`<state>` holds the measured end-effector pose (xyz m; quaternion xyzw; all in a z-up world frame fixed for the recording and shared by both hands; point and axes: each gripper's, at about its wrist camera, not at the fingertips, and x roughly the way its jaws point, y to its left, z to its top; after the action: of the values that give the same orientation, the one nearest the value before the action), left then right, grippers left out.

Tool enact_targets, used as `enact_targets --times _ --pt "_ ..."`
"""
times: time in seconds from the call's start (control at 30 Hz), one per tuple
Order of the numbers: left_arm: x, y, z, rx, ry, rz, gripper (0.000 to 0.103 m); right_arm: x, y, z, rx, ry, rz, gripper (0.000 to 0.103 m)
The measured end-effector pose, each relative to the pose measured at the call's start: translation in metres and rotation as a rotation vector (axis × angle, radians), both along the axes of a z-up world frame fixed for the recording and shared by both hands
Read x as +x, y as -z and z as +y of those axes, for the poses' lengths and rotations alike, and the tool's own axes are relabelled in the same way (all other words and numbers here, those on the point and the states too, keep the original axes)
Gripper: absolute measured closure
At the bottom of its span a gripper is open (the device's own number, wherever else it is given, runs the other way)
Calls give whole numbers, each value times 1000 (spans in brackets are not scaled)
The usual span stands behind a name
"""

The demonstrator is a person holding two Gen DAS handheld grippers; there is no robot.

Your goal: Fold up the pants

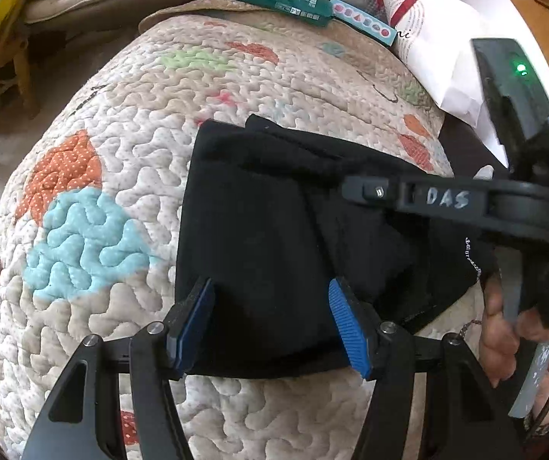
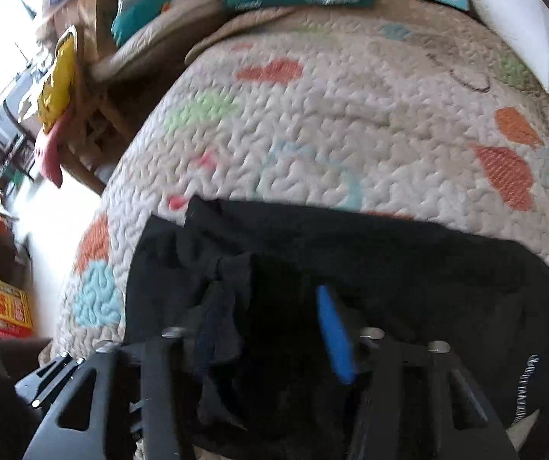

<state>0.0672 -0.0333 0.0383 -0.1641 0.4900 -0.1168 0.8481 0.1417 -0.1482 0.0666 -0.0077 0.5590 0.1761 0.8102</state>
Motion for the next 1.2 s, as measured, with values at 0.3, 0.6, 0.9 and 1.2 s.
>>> enact_targets --times 0.3,0.6,0.9,1.2 --pt "1 -14 14 -50 -24 -27 41 -4 -10 -36 -27 57 -16 98" --pt "8 15 -7 50 19 43 39 3 6 -75 -100 144 50 81" --pt "9 16 -13 78 33 32 36 -28 -28 -92 59 205 -51 59" --pt "8 16 -13 97 51 19 35 -47 7 -98 36 252 98 80"
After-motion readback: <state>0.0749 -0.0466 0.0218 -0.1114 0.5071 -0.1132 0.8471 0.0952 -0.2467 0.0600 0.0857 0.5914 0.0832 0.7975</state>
